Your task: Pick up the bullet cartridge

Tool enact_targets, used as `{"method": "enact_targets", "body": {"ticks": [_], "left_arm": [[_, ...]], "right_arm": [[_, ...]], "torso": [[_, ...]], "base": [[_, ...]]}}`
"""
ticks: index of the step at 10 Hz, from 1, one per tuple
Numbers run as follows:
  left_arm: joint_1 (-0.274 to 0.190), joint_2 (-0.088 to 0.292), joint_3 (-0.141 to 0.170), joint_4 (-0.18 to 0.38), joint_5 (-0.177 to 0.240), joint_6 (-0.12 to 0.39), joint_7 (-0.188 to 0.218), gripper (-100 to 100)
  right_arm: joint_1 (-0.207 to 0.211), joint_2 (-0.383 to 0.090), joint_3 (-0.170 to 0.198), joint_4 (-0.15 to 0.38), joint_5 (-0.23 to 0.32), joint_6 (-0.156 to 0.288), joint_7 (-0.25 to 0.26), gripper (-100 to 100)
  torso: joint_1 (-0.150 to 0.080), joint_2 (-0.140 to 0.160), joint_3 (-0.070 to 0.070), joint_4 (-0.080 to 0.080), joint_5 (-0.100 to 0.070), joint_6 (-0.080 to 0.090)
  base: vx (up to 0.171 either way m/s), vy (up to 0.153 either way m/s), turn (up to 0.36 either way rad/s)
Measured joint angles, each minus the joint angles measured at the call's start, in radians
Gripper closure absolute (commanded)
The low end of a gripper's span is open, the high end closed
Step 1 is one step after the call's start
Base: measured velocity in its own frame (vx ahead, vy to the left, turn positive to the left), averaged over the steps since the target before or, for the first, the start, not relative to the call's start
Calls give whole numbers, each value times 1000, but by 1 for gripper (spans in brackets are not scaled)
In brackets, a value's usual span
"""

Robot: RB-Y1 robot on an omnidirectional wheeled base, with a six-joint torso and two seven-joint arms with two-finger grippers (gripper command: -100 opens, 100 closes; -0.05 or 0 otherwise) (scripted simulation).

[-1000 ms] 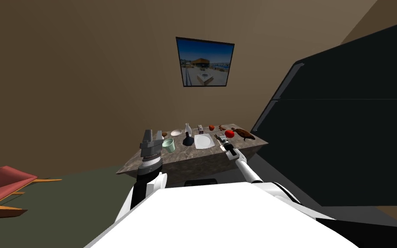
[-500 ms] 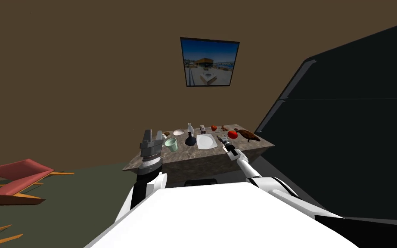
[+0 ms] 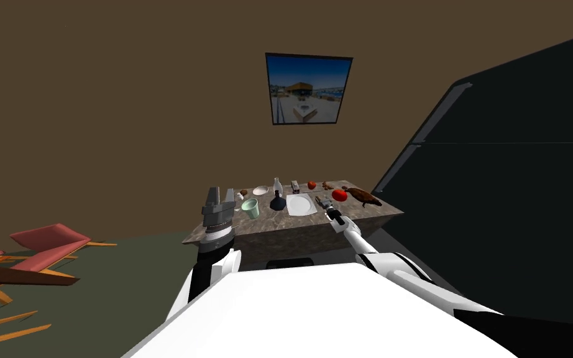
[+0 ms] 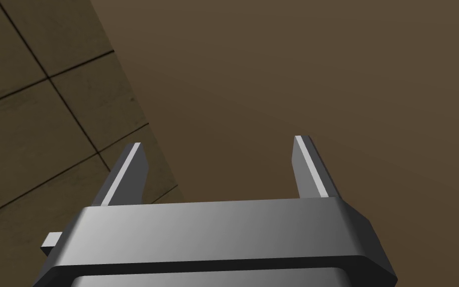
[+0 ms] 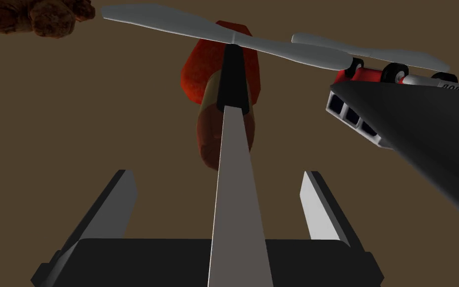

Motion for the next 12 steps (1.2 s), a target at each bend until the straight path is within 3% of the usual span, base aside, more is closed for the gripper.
{"method": "enact_targets", "body": {"ticks": [5, 6, 7, 8, 9, 10, 11, 12], "left_arm": [[0, 0, 0, 0, 0, 0, 0, 0], [0, 0, 0, 0, 0, 0, 0, 0], [0, 0, 0, 0, 0, 0, 0, 0], [0, 0, 0, 0, 0, 0, 0, 0], [0, 0, 0, 0, 0, 0, 0, 0], [0, 0, 0, 0, 0, 0, 0, 0], [0, 0, 0, 0, 0, 0, 0, 0], [0, 0, 0, 0, 0, 0, 0, 0]], "right_arm": [[-12, -21, -6, 91, 6, -16, 27, -100], [-13, -21, -6, 94, 6, -17, 28, 0], [-13, -21, -6, 94, 6, -17, 28, -100], [-20, -50, 17, 151, 28, -59, 55, -100], [-1, -65, 43, 147, 43, -104, 92, -100], [40, -72, 75, 93, 50, -114, 112, -100], [66, -82, 107, 70, 52, -117, 114, -100], [53, -81, 114, 108, 50, -139, 124, -100]], "torso": [[-2, 0, -1, -2, -2, 1], [-3, 0, -2, -3, -3, 1], [-4, 0, -2, -3, -3, 1], [-14, -6, -5, -5, -5, 4], [-18, -7, -7, -7, -8, 3], [-20, -9, -8, -8, -8, 3], [-21, -13, -12, -11, -11, 1], [-21, -14, -14, -14, -14, 3]], "base": [[7, 13, 31], [0, 0, 0], [129, -136, -247], [28, -93, 203], [49, -91, 191], [53, -82, 209], [11, -21, 54], [0, 0, 0]]}}
